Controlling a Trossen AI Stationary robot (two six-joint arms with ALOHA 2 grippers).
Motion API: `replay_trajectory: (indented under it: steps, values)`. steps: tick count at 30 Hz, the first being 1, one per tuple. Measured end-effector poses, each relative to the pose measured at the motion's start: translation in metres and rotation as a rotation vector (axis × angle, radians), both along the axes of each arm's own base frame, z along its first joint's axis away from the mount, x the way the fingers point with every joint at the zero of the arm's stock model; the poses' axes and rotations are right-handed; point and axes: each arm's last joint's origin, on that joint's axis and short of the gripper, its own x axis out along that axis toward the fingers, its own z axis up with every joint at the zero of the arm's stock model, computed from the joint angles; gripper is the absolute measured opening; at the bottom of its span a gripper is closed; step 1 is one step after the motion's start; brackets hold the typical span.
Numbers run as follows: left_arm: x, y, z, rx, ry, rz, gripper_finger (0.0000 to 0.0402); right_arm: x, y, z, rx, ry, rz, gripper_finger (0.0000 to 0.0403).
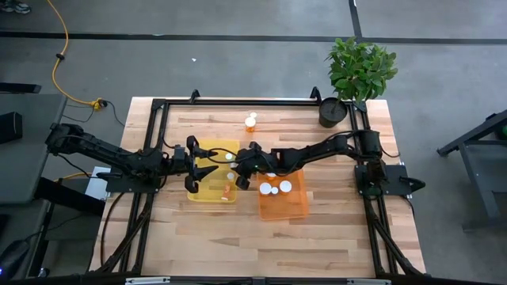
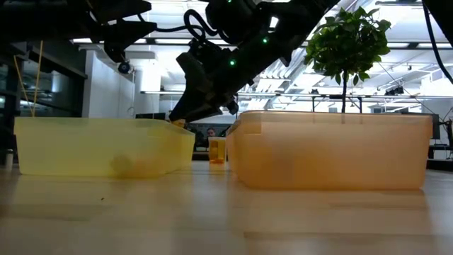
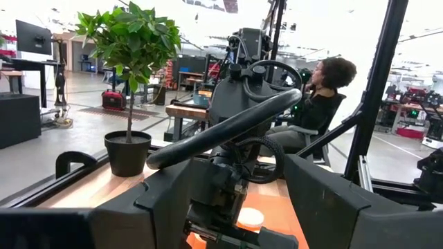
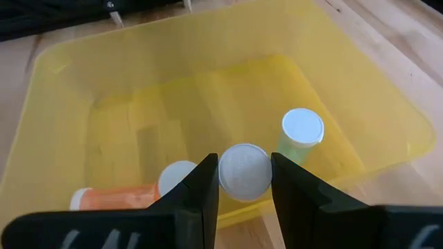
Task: Pick and place medicine bottles into bin by pill shape (circle, oval)
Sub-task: Put the orange bottle pill into the yellow bin
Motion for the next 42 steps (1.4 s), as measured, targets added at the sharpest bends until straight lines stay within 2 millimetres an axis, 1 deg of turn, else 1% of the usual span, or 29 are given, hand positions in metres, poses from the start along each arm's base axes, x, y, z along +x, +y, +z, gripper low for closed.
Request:
replay_trajectory:
  steps: [3,11,17,19,21,23,25,28,33,36,37,39,42]
  values:
    - [0.000,0.000,0.000,0.000,0.000,0.000,0.0218,0.000,0.000,-0.001,0.000,0.008,0.000,0.0104]
    - [0.000,0.000,0.000,0.000,0.000,0.000,0.0218,0.000,-0.001,-0.001,-0.008,0.007,-0.011,0.0156]
    - [0.000,0.000,0.000,0.000,0.000,0.000,0.0218,0.000,0.000,0.000,-0.021,0.000,-0.002,0.0167]
    - [0.000,0.000,0.000,0.000,0.001,0.000,0.0218,0.000,0.000,0.005,-0.050,-0.012,0.016,0.0167]
    - [0.000,0.000,-0.001,0.001,0.011,0.000,0.0218,-0.002,0.001,0.016,-0.090,-0.030,0.026,0.0167]
    - [0.000,0.000,-0.002,0.002,0.025,0.000,0.0218,-0.009,0.004,0.028,-0.140,-0.052,0.021,0.0167]
    - [0.001,0.000,-0.003,0.003,0.037,0.000,0.0218,-0.022,0.009,0.033,-0.185,-0.062,0.003,0.0167]
    - [0.000,0.000,-0.004,0.003,0.042,-0.001,0.0218,-0.052,0.014,0.037,-0.209,-0.092,-0.028,0.0167]
    - [0.000,0.000,-0.004,0.003,0.041,-0.004,0.0218,-0.113,0.019,0.049,-0.184,-0.274,-0.036,0.0167]
    - [0.000,0.000,-0.004,0.010,0.040,-0.004,0.0218,-0.146,0.023,0.060,-0.160,-0.429,-0.023,0.0167]
    - [0.000,0.000,-0.004,0.015,0.041,-0.003,0.0218,-0.156,0.023,0.064,-0.151,-0.480,-0.020,0.0167]
    - [0.000,0.000,-0.004,0.021,0.041,-0.003,0.0218,-0.172,0.023,0.065,-0.143,-0.534,-0.020,0.0167]
    - [0.000,0.000,-0.004,0.022,0.041,-0.003,0.0218,-0.188,0.022,0.065,-0.141,-0.589,-0.020,0.0167]
